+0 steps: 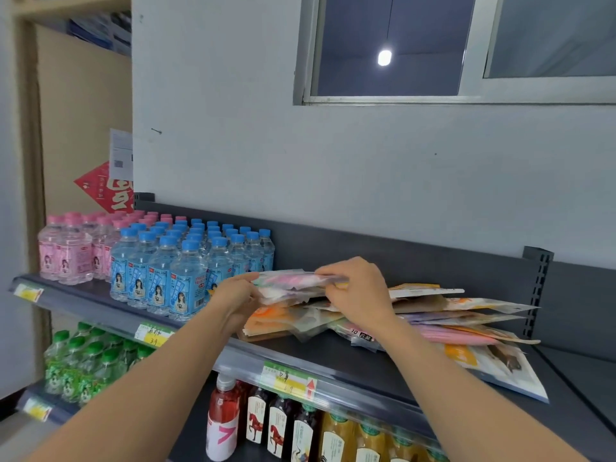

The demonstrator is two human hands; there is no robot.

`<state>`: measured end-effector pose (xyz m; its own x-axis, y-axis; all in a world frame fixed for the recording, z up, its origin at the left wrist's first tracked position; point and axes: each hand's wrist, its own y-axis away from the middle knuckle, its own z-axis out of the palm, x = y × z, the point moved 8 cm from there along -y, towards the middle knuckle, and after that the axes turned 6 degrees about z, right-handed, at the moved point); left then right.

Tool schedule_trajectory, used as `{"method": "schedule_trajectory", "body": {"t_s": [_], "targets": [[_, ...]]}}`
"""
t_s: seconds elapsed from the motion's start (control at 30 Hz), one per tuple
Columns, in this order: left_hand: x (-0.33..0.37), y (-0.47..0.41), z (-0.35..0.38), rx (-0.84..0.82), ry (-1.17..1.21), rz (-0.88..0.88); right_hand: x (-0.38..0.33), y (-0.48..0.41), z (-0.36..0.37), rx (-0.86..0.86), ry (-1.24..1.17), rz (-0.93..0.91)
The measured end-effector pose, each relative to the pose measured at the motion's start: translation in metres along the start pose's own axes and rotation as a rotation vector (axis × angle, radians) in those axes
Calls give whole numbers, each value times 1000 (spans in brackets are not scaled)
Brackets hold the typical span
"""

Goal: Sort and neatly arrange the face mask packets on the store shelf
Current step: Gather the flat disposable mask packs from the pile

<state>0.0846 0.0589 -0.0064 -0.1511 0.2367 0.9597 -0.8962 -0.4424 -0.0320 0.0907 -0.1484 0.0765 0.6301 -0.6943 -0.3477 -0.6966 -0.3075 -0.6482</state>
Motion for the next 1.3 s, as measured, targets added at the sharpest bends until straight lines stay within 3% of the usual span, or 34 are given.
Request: {"method": "schedule_trajectory", "body": {"t_s": [0.2,0.33,0.43,0.5,0.6,0.73,0.87,0.97,1.1,1.3], "targets": [[-21,7,3,29,336,-125,0,13,37,-366,-22,23],[-16,5,11,76,-21,-23,5,27,48,-574,-95,65],[2,9,23,108,-75,111,29,21,22,-275,-223,214],[9,13,32,88,3,155,57,22,-3,-48,-104,334],[13,21,41,85,50,201,105,35,-25,22,164,503],[8,21,44,98,129,197,148,53,-14,-241,389,549],[3,17,46,111,182,179,148,59,4,-532,384,400],[3,17,45,135,260,156,154,69,11,-733,412,385],[13,14,38,198,311,182,147,57,0,-486,492,294],[36,25,35,275,247,286,134,44,-36,-128,370,289]]}}
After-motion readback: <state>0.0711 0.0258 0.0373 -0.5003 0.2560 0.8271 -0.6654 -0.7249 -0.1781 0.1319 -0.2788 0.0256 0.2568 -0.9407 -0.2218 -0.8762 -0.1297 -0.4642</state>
